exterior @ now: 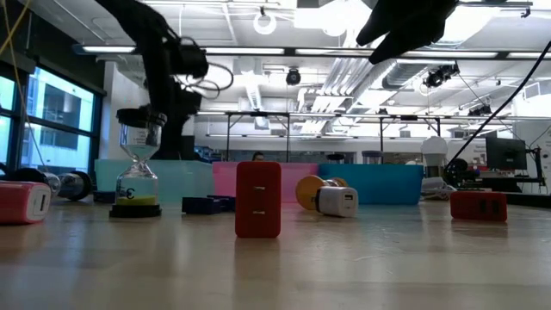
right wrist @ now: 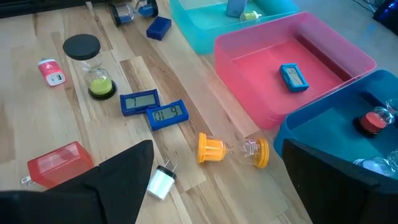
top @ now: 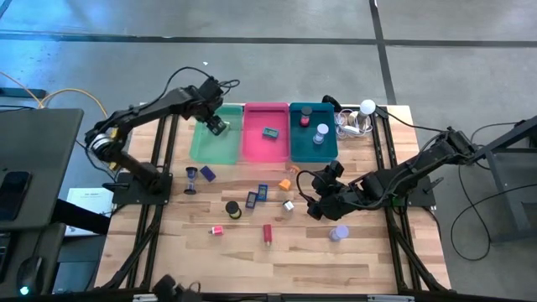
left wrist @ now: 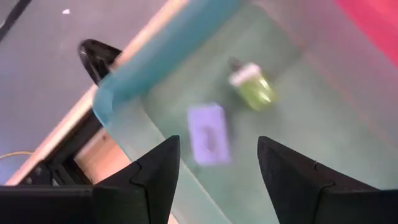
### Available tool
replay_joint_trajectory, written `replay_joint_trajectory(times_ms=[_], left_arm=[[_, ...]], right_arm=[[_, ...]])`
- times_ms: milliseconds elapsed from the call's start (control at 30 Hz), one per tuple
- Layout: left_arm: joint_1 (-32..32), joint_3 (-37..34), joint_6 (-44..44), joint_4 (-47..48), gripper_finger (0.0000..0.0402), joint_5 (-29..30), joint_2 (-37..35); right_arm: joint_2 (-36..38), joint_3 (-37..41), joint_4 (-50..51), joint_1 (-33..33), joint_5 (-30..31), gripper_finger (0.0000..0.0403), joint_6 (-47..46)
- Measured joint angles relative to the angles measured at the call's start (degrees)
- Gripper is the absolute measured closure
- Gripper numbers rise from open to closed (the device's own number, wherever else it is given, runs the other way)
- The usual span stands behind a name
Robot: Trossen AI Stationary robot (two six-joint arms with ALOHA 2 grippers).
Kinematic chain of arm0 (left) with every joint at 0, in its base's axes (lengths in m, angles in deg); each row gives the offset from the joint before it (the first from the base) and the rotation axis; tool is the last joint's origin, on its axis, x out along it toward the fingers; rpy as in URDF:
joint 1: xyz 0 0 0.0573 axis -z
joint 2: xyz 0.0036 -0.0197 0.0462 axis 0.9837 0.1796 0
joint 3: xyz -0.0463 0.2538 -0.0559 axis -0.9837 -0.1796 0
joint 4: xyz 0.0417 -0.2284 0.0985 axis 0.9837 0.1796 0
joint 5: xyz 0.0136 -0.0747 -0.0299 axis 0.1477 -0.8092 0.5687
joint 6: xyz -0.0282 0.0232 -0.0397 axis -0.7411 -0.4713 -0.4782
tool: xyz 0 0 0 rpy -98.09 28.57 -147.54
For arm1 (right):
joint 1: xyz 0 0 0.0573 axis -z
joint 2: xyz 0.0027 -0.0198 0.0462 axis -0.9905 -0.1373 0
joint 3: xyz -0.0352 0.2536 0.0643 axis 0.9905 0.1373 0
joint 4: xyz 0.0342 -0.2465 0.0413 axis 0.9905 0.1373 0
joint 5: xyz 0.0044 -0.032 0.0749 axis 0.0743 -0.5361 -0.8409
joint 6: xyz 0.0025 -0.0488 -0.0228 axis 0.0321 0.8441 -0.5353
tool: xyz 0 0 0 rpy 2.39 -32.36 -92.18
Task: Pick & Place Office items
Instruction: Put the blue hourglass into the blue bin
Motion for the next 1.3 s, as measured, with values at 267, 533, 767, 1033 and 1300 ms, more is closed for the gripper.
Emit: replay_joint_trajectory(times_ms=[267, 533, 767, 1033, 1300], left_arm=[[10.0, 0.0, -14.7, 15.2, 0.0196, -2.4, -8.7], [21.0, 0.0, -24.5, 21.2, 0.0196, -3.8, -10.6], [26.5, 0.0, -37.0, 26.7, 0.0196, -3.5, -10.2], [31.8, -0.1, -49.8, 36.2, 0.0196, 3.1, -10.2], [38.3, -0.1, -52.9, 36.4, 0.0196, 5.0, -10.2]], right_arm=[[0.0, 0.0, 0.0, 0.0, 0.1, 0.0059, 0.5], [0.0, 0.0, 0.5, 0.0, 0.3, 0.0059, 0.7], [0.0, 0.0, 0.8, 0.0, 0.1, 0.0059, 0.7], [-1.1, 0.0, 0.8, 0.0, 0.0, 0.0059, 0.9], [-3.6, 0.0, 0.8, 0.0, -1.2, 0.0059, 2.2]])
